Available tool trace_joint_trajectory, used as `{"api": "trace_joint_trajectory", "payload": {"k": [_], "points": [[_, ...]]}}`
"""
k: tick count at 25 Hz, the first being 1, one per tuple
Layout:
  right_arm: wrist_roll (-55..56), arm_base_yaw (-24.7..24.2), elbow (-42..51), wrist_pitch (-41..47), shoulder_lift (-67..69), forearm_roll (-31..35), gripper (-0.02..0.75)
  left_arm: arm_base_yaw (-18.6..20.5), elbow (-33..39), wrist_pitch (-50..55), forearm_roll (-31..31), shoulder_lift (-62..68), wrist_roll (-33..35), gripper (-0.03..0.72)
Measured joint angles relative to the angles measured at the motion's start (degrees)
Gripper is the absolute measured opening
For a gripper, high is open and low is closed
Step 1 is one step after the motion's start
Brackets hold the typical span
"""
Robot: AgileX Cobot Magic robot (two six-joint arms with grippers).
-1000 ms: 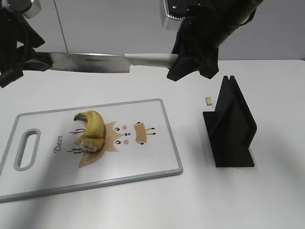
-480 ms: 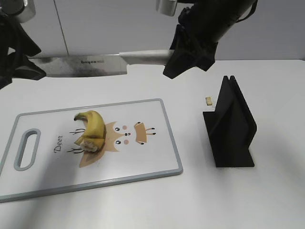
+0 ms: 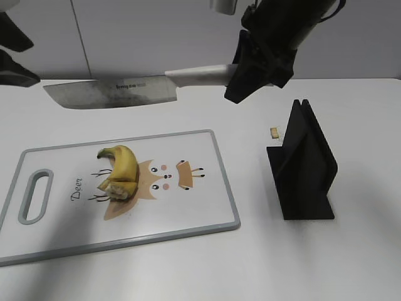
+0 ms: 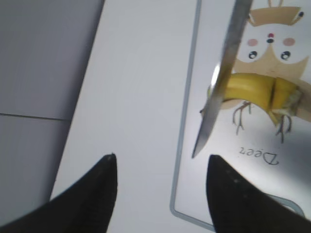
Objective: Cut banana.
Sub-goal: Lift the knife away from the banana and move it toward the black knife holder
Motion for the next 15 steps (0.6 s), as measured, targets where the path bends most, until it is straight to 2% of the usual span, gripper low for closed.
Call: {"api": "trace_joint_trajectory", "payload": {"k": [4, 7, 11, 15], "points": [[1.6, 0.0, 0.0, 0.5, -1.5, -1.5, 0.177, 0.0, 0.0, -2.1, 0.8, -2.1, -0.8, 0.555], [7.3, 0.0, 0.0, 0.8, -3.6, -3.4, 0.177, 0.0, 0.0, -2.3, 1.8, -3.6, -6.2, 0.555], [16.7, 0.0, 0.0, 2.0, -6.1, -8.0, 0.177, 0.0, 0.0, -2.1, 8.5, -6.2, -22.2, 0.554], [25.2, 0.0, 0.0, 2.3, -8.6, -8.6, 0.177, 0.0, 0.0, 1.9, 17.6, -9.4, -40.1, 0.554]]}}
